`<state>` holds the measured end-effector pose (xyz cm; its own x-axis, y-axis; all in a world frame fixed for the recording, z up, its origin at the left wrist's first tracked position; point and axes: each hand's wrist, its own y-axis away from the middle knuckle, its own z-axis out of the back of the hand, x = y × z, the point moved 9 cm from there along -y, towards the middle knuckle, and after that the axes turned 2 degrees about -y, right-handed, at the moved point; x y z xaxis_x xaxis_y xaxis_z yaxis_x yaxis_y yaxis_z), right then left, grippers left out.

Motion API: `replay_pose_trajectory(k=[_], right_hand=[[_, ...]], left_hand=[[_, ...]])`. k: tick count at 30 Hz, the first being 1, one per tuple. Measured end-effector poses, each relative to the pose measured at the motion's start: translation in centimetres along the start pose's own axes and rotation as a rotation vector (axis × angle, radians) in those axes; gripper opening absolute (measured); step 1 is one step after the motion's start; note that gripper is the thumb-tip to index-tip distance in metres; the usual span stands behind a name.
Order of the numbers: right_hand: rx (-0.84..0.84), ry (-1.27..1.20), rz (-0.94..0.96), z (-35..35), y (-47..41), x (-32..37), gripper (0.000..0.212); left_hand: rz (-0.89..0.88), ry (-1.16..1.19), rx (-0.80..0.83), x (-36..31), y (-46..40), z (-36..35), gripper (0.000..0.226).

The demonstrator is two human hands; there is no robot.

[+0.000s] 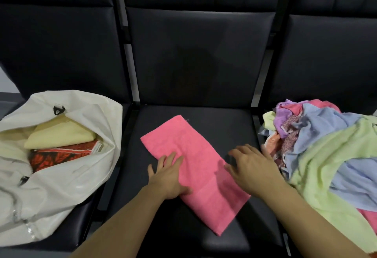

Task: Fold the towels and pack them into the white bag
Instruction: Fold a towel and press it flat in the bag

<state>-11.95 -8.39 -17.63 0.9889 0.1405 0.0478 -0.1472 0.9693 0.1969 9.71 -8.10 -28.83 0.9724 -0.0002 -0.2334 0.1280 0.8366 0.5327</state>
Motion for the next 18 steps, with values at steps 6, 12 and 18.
replay_pose_trajectory(k=[6,12,18], right_hand=[[0.431,-0.182,0.258,-9.0,0.0,2.0,0.059],[0.469,-0.142,0.155,-12.1,1.0,1.8,0.077],[0.47,-0.125,0.065,-9.7,2.0,2.2,0.06]], left_hand=[[-0.167,-0.032,0.047,0.8,-0.4,0.1,0.116],[-0.222,-0.015,-0.015,1.1,-1.4,0.9,0.111],[-0.006,0.187,-0.128,1.6,-1.6,2.6,0.116]])
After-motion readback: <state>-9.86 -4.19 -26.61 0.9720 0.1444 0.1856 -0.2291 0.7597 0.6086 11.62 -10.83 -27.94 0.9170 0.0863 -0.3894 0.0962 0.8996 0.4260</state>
